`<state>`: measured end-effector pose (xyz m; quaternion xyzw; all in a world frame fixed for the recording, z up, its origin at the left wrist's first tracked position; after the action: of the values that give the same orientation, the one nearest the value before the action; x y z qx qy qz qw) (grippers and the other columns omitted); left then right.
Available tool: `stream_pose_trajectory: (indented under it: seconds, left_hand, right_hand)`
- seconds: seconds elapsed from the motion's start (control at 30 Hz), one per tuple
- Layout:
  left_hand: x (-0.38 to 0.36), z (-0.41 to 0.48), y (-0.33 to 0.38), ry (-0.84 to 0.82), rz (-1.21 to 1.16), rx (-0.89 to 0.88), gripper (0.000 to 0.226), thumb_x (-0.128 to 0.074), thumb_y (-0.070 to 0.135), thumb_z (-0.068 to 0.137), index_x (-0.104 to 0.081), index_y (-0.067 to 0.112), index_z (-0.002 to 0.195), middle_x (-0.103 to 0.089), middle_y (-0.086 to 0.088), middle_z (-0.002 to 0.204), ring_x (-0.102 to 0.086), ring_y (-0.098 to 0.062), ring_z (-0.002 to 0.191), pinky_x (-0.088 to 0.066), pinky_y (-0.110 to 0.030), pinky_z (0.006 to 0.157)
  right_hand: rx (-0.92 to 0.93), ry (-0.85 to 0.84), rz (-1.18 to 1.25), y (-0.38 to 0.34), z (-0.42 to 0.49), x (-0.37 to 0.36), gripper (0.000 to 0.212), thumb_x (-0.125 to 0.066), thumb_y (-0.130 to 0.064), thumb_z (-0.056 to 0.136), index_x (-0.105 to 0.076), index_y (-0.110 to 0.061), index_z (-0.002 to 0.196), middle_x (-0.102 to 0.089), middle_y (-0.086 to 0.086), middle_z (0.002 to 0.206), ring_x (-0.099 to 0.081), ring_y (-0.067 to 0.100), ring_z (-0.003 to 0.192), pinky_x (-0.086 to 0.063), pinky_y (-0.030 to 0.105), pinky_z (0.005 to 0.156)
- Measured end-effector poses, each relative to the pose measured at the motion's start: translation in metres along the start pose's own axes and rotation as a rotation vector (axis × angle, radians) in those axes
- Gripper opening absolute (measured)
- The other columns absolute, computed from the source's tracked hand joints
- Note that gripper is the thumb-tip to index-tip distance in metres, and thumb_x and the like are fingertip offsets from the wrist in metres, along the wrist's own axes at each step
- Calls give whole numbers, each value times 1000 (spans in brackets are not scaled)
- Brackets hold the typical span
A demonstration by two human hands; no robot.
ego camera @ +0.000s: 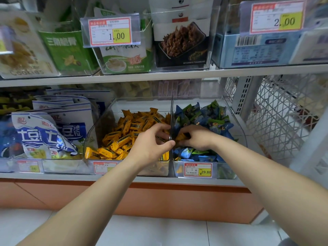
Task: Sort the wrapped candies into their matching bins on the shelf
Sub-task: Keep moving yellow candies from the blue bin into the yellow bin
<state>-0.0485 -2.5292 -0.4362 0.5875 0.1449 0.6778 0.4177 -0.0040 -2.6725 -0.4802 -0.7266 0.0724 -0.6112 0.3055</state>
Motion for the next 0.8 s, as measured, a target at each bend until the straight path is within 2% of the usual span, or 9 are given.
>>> stream_pose_trajectory:
  seconds: [0.17,0.23,0.3,0.4,0.47,0.53,0.63,0.7,0.8]
  left_hand:
    - [1,2,-1,-15,-2,2,48,-74,42,84,-57,35,129,-69,19,104,-63,8,88,-51,-9,73]
    - [8,3,6,52,46,-33,51,-73,44,84,-57,32,132,-67,18,114,-61,5,98,-52,-15,84]
    - [19,2,19,152,67,-81,53,-71,48,84,-57,30,132,-64,19,116,-59,3,104,-49,-18,88]
    - [18,0,34,178,-99,-94,45,-68,48,88,-59,29,128,-65,22,110,-61,5,101,-51,-17,87]
    - [12,-1,40,154,-253,-59,31,-64,40,93,-62,28,122,-70,15,102,-66,-1,96,-58,-34,83]
    - [13,-2,44,179,-320,-41,21,-60,33,98,-64,27,117,-71,9,97,-69,-9,92,-60,-43,77]
    - [21,-3,46,208,-403,-29,14,-59,28,98,-66,25,110,-71,3,91,-70,-16,84,-61,-46,67]
    - [24,-3,44,193,-460,-10,12,-62,29,97,-67,24,107,-72,-1,89,-71,-19,79,-61,-45,62]
    - [27,-2,36,190,-472,20,10,-66,27,95,-69,24,103,-73,-4,87,-72,-24,79,-62,-41,62]
  right_hand:
    - [48,303,184,-4,-23,34,10,-68,-40,89,-64,-31,91,-66,-11,85,-61,10,81,-44,22,65]
    - [39,398,354,-8,-33,50,16,-69,-40,88,-69,-25,93,-72,-8,89,-66,10,85,-54,32,79]
    - [55,460,562,-17,-42,62,14,-70,-36,89,-73,-23,94,-75,-6,91,-70,11,89,-56,39,87]
    - [58,449,857,-36,-47,60,18,-68,-29,92,-73,-15,101,-76,3,97,-72,20,94,-58,44,88]
    - [71,408,1019,-48,-47,52,19,-65,-24,94,-73,-9,103,-75,11,100,-72,27,97,-59,44,85]
    - [65,380,1105,-55,-47,49,19,-66,-24,94,-73,-8,103,-75,12,101,-72,27,96,-60,39,78]
    - [40,404,1104,-55,-48,54,22,-71,-28,89,-71,-13,105,-76,3,97,-73,16,88,-58,29,69]
    - [-7,460,1047,-50,-48,56,26,-76,-33,85,-66,-17,103,-75,-6,86,-70,4,72,-53,23,61]
    - [-22,451,1062,-51,-41,49,21,-74,-33,87,-62,-19,97,-71,-2,84,-66,9,69,-51,23,56]
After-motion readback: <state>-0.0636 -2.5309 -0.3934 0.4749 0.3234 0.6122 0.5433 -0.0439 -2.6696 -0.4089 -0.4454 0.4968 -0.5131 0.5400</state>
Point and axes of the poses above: each hand's wrist, its own z-axis towards the middle knuckle, its own x-axis out of the back of the hand, y = z × x, the point moved 10 cm from there along z, towards the middle knuckle
